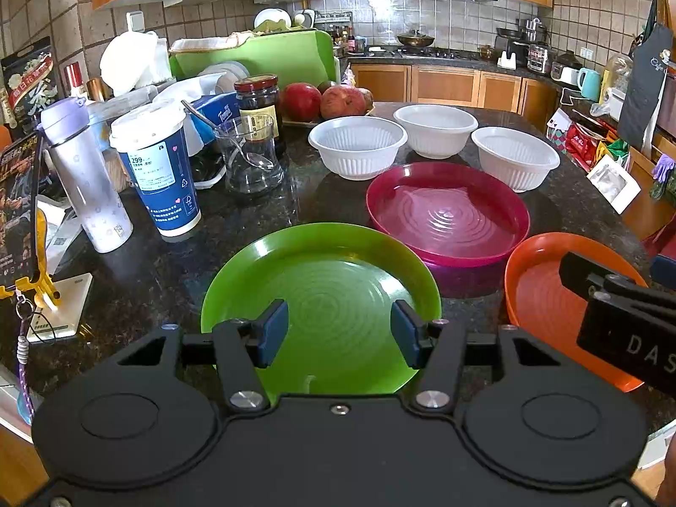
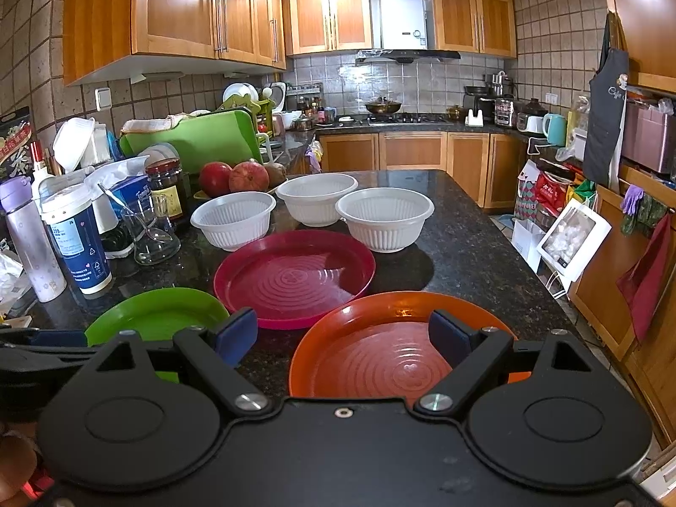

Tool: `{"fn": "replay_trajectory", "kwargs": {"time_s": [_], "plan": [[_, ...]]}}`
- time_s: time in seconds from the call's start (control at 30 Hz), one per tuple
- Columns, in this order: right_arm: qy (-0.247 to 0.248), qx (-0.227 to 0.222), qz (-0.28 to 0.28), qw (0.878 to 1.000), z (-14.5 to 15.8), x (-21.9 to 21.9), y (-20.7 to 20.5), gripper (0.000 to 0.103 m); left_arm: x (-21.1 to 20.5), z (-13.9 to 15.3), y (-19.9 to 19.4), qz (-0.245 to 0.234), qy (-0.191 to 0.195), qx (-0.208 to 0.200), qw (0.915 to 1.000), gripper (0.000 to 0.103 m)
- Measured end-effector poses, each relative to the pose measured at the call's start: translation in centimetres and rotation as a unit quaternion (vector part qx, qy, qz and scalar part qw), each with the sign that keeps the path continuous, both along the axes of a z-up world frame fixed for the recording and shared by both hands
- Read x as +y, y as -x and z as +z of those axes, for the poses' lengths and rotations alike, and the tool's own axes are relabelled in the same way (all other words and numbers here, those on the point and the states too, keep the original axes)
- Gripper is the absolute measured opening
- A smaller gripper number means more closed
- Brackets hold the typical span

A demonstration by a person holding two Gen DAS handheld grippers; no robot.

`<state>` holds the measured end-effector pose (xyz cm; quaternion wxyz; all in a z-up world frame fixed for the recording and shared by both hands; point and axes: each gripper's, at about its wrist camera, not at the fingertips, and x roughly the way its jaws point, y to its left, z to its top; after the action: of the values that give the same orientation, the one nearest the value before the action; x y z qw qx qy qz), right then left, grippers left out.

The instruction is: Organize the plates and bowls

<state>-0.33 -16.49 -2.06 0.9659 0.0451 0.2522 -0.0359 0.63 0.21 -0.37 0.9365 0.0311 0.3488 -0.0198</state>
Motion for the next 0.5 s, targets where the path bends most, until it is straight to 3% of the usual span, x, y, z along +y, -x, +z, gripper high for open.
{"fn": "replay_trajectory", "kwargs": {"time_s": [0.5], "plan": [[-0.001,0.000,0.002,1.000,-0.13,0.00,0.03,0.092,-0.15,-0.02,0.00,0.002,0.001,0.001,1.0000,0.059]]}}
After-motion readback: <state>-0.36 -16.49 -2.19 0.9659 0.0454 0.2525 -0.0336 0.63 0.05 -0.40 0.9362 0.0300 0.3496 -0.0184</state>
